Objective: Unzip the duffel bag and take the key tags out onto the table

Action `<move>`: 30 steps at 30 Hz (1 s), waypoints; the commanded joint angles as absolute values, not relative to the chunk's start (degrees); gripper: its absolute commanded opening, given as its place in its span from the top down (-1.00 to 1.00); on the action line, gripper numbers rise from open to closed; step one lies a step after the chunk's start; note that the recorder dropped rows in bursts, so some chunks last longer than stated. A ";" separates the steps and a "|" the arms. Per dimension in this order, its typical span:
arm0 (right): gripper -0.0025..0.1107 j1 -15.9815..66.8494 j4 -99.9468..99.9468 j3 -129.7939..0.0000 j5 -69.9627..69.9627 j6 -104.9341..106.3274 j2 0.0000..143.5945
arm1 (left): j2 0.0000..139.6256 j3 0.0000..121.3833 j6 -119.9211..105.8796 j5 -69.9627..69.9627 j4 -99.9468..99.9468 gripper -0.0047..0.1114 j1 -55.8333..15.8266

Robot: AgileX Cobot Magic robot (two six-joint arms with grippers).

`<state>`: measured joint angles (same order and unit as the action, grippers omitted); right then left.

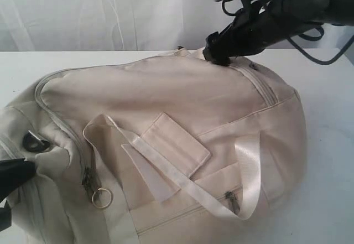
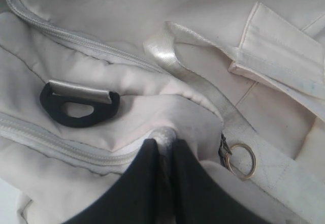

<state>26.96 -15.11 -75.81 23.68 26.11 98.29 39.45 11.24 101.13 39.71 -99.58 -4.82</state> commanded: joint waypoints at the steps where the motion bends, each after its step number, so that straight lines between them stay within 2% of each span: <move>1: -0.31 26.87 -16.16 -75.87 24.26 25.05 99.22 | 39.30 10.83 100.22 37.39 -99.34 0.92 -4.76; 4: 0.04 26.87 -16.72 -75.87 24.26 25.05 99.22 | 39.30 10.83 99.94 37.39 -98.12 0.92 -4.76; 6: 0.39 26.87 -16.72 -75.87 24.03 25.05 99.22 | 39.30 10.83 99.14 37.53 -96.93 0.92 -4.76; 9: 0.80 26.87 -16.72 -75.87 22.98 25.05 99.35 | 39.30 10.83 95.96 38.13 -95.13 0.92 -4.76; 11: 0.95 26.87 -16.72 -75.87 21.92 23.66 99.43 | 39.30 11.22 94.30 39.20 -94.07 0.92 -4.76; 23: 0.96 23.92 -16.72 -75.98 17.14 17.66 97.80 | 39.30 23.13 92.68 39.50 -99.95 0.92 -4.76; 30: 0.96 15.56 -16.62 -75.98 19.05 15.10 95.22 | 39.30 27.96 94.58 20.72 -99.95 0.92 -4.76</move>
